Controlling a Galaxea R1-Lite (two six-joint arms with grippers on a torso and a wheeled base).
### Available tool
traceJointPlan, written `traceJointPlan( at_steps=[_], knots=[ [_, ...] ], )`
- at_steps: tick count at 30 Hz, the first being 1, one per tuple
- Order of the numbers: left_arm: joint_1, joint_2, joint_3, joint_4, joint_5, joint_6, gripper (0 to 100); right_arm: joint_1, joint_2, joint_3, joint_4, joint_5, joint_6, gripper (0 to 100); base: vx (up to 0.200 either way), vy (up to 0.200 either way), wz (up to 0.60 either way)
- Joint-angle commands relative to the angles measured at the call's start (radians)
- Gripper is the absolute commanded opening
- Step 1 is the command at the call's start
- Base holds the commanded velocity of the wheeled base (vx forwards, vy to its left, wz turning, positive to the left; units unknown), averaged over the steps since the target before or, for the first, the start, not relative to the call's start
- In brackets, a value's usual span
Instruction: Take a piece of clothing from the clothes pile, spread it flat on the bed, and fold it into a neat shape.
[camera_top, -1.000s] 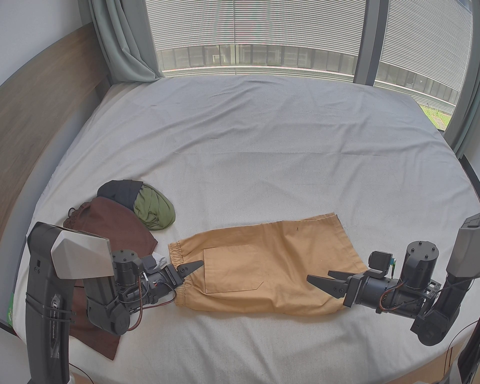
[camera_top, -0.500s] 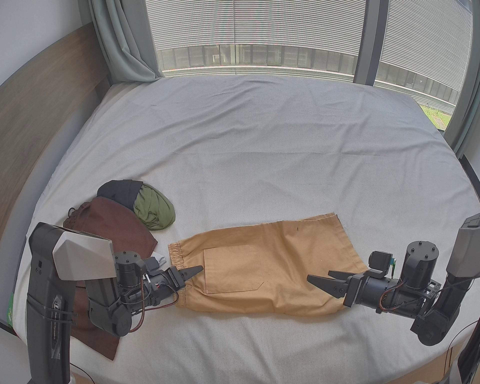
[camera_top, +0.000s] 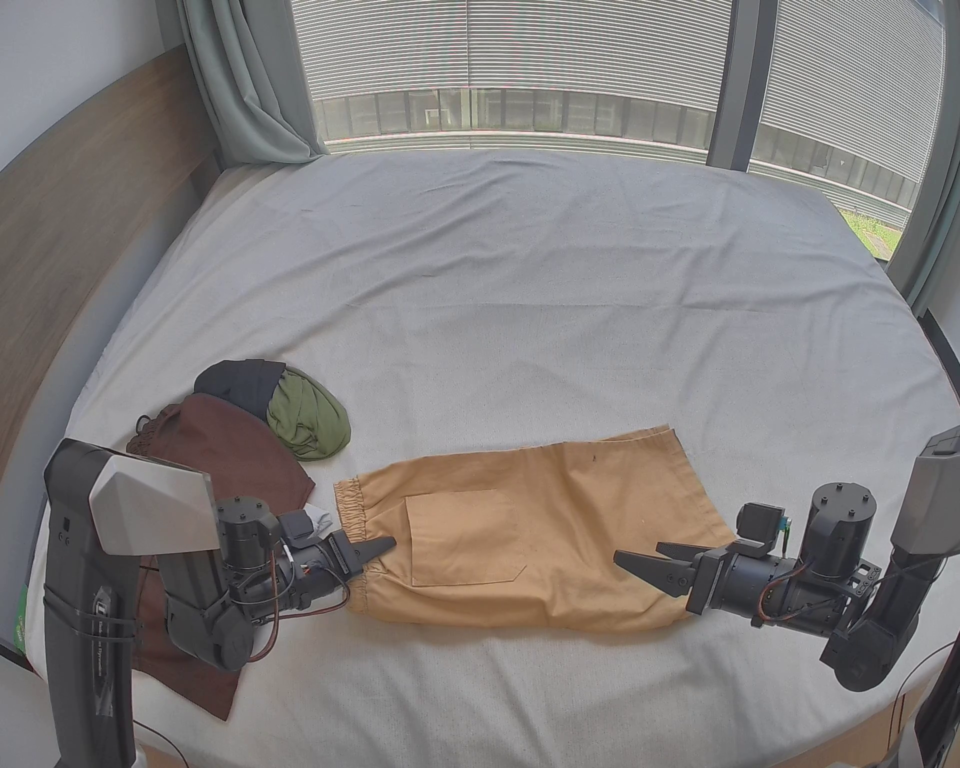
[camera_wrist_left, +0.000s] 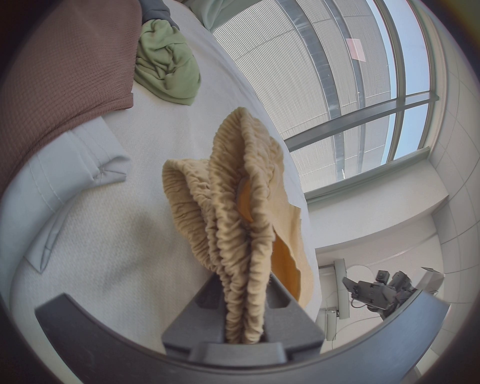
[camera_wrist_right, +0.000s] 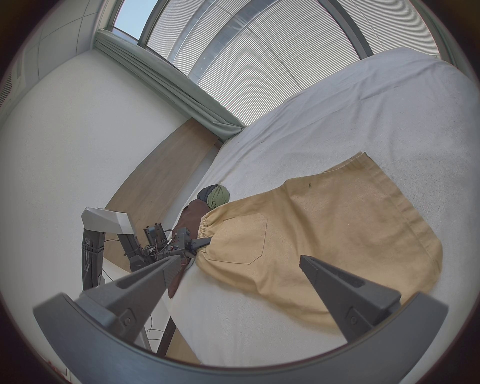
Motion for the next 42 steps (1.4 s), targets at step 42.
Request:
traceJointPlan(
  at_steps=[42],
  knots=[
    [0.226, -0.177, 0.092, 0.0, -0.298, 0.02, 0, -0.015, 0.024, -0.004, -0.001, 0.001, 0.0, 100, 0.0, 0.0, 0.0]
  ],
)
